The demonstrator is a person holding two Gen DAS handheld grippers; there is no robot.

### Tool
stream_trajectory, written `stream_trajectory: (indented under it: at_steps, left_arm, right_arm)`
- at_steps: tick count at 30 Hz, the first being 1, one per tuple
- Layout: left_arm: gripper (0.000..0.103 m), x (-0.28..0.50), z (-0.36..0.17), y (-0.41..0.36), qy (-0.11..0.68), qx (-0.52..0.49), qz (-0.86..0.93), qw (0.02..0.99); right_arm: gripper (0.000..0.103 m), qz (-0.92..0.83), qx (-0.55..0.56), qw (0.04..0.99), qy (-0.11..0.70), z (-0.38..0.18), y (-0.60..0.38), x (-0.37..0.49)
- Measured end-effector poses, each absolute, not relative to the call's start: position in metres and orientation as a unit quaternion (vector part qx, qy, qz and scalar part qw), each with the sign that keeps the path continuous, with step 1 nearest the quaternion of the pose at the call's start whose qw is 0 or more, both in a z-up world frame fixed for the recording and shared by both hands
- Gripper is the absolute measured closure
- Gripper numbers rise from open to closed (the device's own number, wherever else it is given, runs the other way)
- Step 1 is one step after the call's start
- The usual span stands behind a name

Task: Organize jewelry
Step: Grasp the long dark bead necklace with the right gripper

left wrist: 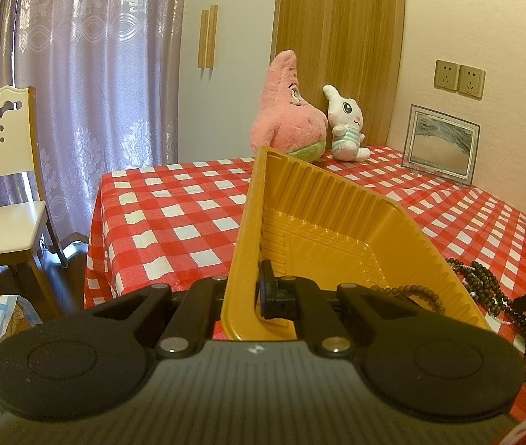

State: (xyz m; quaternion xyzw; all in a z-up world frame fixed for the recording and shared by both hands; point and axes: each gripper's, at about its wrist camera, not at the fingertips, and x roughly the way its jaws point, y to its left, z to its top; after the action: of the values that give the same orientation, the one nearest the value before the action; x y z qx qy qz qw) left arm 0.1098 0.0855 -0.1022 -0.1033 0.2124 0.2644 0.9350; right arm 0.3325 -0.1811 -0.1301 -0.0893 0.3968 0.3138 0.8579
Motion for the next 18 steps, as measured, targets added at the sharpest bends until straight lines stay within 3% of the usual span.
stream_trajectory:
  at_steps: [9,11,18]
  left_arm:
    - [0.098,0.11,-0.102,0.085,0.213,-0.104,0.265,0.935]
    - [0.098,0.11,-0.102,0.085,0.213,-0.103,0.265,0.935]
    - [0.098,0.11,-0.103,0.086,0.212,-0.102,0.264,0.936]
  right_arm:
    - [0.083,0.314,-0.105,0.852,0.405,-0.145,-0.171,0.34]
    - [0.096,0.319,-0.106,0.85,0.405,-0.145,-0.172,0.338]
    - [0.096,0.34,-0.061,0.861,0.373,-0.105,-0.188,0.326]
